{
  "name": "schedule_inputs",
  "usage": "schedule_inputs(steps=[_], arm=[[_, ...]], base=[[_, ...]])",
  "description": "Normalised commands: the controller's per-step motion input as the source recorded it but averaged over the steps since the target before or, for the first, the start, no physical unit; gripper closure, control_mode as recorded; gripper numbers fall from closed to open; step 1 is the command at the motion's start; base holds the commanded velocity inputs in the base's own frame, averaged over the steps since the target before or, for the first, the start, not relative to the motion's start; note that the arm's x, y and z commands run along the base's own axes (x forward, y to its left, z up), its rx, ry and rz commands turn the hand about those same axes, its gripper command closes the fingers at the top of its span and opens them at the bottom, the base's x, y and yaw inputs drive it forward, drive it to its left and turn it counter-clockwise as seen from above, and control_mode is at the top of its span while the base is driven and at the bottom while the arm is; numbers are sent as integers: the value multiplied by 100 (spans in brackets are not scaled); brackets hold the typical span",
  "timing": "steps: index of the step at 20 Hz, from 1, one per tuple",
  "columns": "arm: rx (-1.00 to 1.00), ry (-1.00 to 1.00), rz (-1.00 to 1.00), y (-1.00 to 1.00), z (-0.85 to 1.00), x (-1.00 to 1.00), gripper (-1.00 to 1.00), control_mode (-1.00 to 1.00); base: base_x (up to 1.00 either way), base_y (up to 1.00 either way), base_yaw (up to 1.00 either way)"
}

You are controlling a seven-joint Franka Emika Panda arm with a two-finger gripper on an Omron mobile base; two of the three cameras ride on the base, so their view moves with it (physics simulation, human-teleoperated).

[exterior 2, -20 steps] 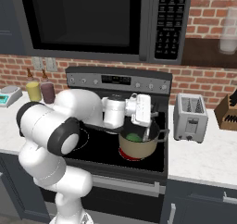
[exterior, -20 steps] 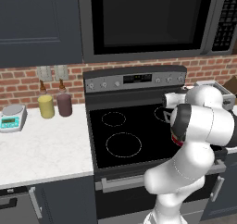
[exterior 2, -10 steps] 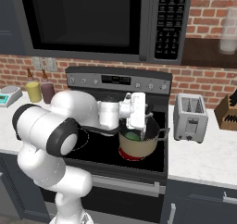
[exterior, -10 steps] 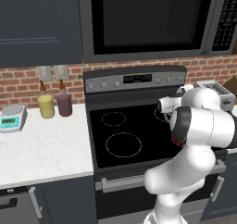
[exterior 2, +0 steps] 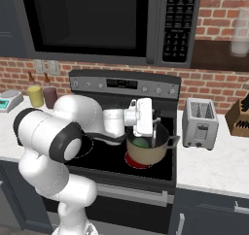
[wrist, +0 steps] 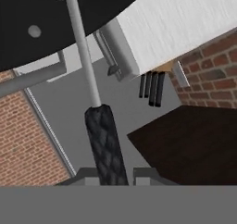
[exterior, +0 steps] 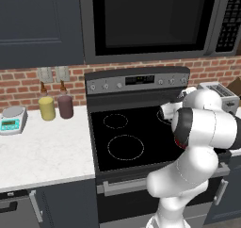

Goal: Put the garlic and broccoli in the pot. Retrieve the spatula and lightly stir the vegetables in the pot.

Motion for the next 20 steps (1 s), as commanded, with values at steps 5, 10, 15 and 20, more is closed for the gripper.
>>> schedule_inputs(steps=[5, 10, 15, 20], arm=[[-12, 0, -5, -14, 0, -25, 100, -100], [-13, 11, -6, -2, 9, -21, 100, -100], [-11, 41, -1, 18, 29, -10, 100, -100], [-11, 50, 0, 46, 13, -2, 100, -100]], base=[[0, 0, 0], [0, 0, 0], [0, 0, 0], [0, 0, 0]])
